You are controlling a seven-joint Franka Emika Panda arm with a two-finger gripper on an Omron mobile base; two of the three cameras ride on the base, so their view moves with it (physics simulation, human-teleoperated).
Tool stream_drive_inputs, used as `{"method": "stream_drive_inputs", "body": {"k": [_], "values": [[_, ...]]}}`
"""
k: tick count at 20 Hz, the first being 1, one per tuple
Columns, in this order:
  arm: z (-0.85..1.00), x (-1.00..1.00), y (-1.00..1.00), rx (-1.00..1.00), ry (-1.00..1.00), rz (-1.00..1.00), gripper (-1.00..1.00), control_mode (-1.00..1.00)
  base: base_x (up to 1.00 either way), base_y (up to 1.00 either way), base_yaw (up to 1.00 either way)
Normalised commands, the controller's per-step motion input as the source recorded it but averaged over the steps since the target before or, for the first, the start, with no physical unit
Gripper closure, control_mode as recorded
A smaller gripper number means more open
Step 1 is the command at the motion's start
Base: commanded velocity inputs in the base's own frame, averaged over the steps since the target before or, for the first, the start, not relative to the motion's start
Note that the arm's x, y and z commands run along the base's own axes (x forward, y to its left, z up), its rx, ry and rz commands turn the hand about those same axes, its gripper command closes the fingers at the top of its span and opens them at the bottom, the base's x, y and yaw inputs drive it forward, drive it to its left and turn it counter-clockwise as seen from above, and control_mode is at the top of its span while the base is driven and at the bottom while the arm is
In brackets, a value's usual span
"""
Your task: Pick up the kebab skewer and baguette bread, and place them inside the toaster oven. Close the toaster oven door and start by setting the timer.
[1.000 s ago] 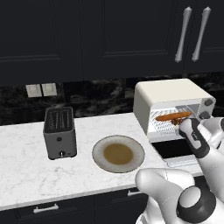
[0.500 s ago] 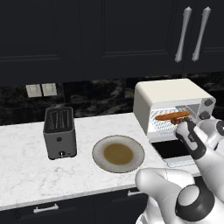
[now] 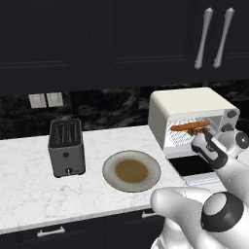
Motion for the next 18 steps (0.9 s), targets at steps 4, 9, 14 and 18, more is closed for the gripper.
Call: {"method": "stream_drive_inputs", "body": {"k": [4, 9, 14, 18], "values": [[0.00, 0.14, 0.00, 0.00, 0.00, 0.00, -1.00, -1.00, 0.00, 0.00, 0.00], [0.00, 0.13, 0.00, 0.00, -0.01, 0.00, -1.00, -1.00, 0.00, 0.00, 0.00], [0.00, 0.13, 0.00, 0.00, -0.06, 0.00, -1.00, -1.00, 0.00, 0.00, 0.00], [0.00, 0.17, 0.00, 0.00, -0.11, 0.00, -1.00, -1.00, 0.00, 0.00, 0.00]]}}
